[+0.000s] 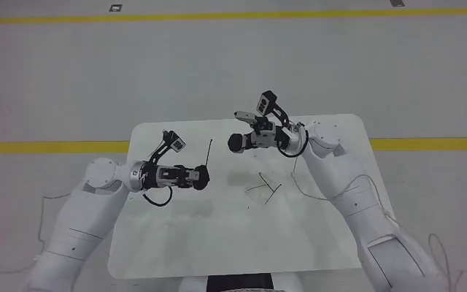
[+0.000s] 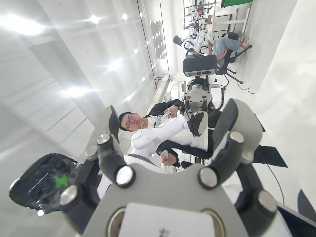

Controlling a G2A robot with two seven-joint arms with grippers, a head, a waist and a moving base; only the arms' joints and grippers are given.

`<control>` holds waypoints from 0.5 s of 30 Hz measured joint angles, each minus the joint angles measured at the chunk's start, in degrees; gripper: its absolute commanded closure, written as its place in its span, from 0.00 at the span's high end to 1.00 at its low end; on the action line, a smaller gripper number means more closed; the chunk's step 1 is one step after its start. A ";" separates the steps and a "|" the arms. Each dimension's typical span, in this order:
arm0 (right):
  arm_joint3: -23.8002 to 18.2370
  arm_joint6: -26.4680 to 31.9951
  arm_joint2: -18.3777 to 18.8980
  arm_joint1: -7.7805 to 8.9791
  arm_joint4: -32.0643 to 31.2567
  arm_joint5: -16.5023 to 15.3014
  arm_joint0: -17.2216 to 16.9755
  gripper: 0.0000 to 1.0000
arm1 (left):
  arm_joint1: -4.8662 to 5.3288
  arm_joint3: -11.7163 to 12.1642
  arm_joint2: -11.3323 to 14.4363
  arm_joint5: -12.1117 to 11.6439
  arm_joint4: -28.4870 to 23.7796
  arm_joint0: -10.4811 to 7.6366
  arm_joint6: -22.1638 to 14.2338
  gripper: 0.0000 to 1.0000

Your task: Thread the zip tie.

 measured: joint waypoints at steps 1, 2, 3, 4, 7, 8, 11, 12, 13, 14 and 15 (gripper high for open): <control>-0.22 -0.11 0.06 -0.02 0.61 0.22 -0.19 1.00 | -0.01 -0.39 0.20 0.16 0.26 0.04 0.40 0.00; -0.24 0.41 0.11 -0.03 1.63 0.74 -0.23 1.00 | 0.00 -0.68 0.34 0.28 0.44 0.03 0.53 0.00; 0.19 2.23 0.10 -0.03 2.81 1.60 0.14 1.00 | 0.05 -0.80 0.39 0.36 0.43 -0.04 0.33 0.00; 0.87 4.14 0.03 -0.05 3.66 2.29 0.64 1.00 | 0.09 -0.79 0.41 0.38 0.25 -0.14 -0.07 0.00; 4.82 11.83 -1.07 -0.42 7.96 5.61 2.87 1.00 | 0.27 -0.77 0.95 0.17 -0.41 -0.54 -0.48 0.00; 6.10 13.71 -1.74 -0.57 9.00 6.68 3.71 1.00 | 0.34 -0.82 1.30 0.04 -0.78 -0.68 -0.47 0.00; 8.22 14.04 -4.04 -0.80 10.56 7.95 5.90 1.00 | 0.67 -0.62 2.39 -0.50 -2.07 -1.23 -0.44 0.00; 8.23 13.58 -4.07 -0.79 10.56 7.94 5.95 1.00 | 0.83 -0.78 2.99 -0.79 -2.32 -1.51 -0.44 0.00; 8.19 13.48 -4.01 -0.79 10.51 7.91 5.92 1.00 | 0.96 -1.00 3.50 -1.07 -2.38 -1.76 -0.44 0.00; 8.16 13.48 -3.96 -0.79 10.46 7.89 5.88 1.00 | 1.07 -1.15 3.84 -1.32 -2.32 -1.94 -0.44 0.00; 8.14 13.50 -3.93 -0.78 10.44 7.88 5.86 1.00 | 1.12 -1.21 4.01 -1.44 -2.23 -2.03 -0.44 0.00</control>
